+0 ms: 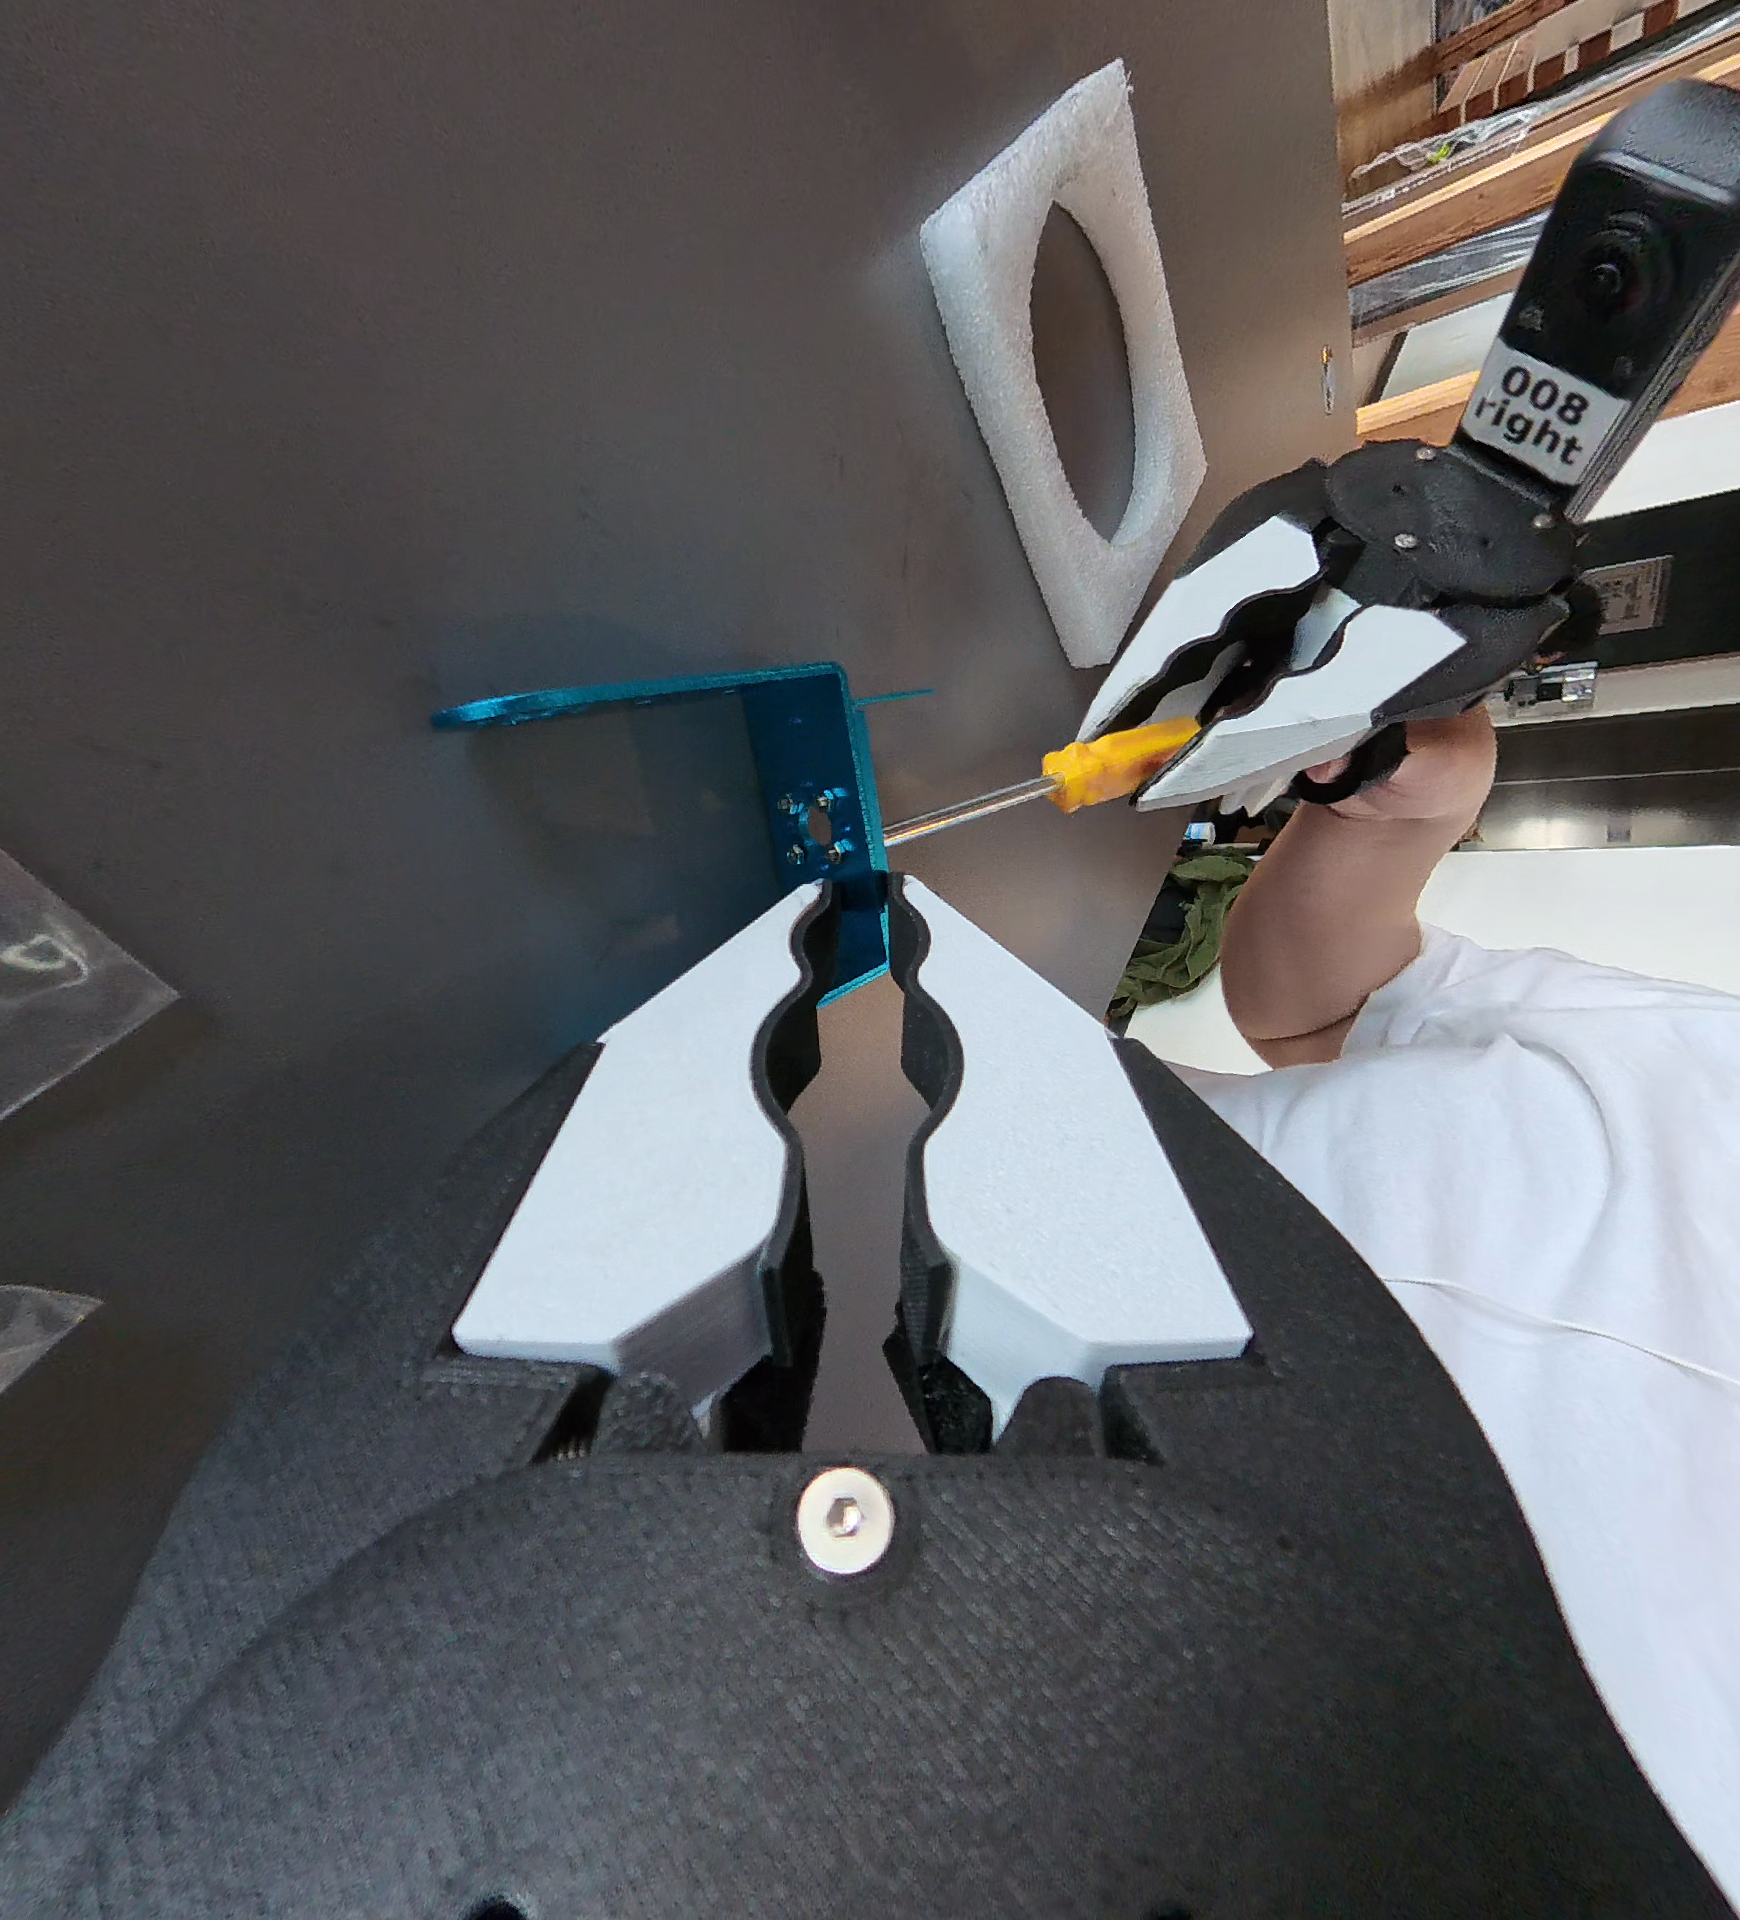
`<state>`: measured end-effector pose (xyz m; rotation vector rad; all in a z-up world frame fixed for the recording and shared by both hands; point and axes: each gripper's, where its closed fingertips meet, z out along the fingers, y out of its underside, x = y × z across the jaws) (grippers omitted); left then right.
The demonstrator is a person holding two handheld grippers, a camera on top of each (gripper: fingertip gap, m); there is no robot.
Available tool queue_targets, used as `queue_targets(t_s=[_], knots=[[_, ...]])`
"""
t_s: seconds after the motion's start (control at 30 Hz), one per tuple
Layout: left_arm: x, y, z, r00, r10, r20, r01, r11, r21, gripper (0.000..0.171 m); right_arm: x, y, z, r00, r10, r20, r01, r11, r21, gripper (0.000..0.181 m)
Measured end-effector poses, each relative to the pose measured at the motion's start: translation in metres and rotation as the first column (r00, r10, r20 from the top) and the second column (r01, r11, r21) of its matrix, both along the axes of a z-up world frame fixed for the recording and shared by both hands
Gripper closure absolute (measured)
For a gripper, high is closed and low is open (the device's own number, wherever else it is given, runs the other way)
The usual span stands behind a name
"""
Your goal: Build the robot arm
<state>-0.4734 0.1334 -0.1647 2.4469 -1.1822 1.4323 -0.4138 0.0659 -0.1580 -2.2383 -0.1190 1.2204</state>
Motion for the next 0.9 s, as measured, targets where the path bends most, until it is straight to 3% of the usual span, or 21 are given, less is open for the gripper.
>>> queue_targets(t_s=[0.23, 0.53, 0.73, 0.9], knots=[[0.000, 0.002, 0.001, 0.999, 0.019, 0.031, -0.018, 1.000, -0.021, 0.166, 0.000, 0.002, 0.000, 0.999, -0.026, -0.036, 0.026, 1.000, -0.016, 0.164], [0.000, 0.003, 0.002, 0.999, 0.025, 0.038, -0.024, 0.999, -0.022, 0.166, 0.009, 0.000, 0.008, 0.998, -0.047, 0.038, 0.043, 0.994, 0.100, 0.164], [-0.007, 0.010, 0.002, 0.997, 0.068, 0.021, -0.069, 0.996, 0.059, 0.154, 0.025, -0.007, 0.008, 0.951, -0.086, 0.296, -0.006, 0.956, 0.294, 0.164], [-0.003, 0.015, 0.004, 0.996, 0.088, -0.001, -0.087, 0.985, 0.150, 0.140, 0.024, -0.003, 0.007, 0.914, -0.096, 0.395, -0.055, 0.933, 0.355, 0.164]])
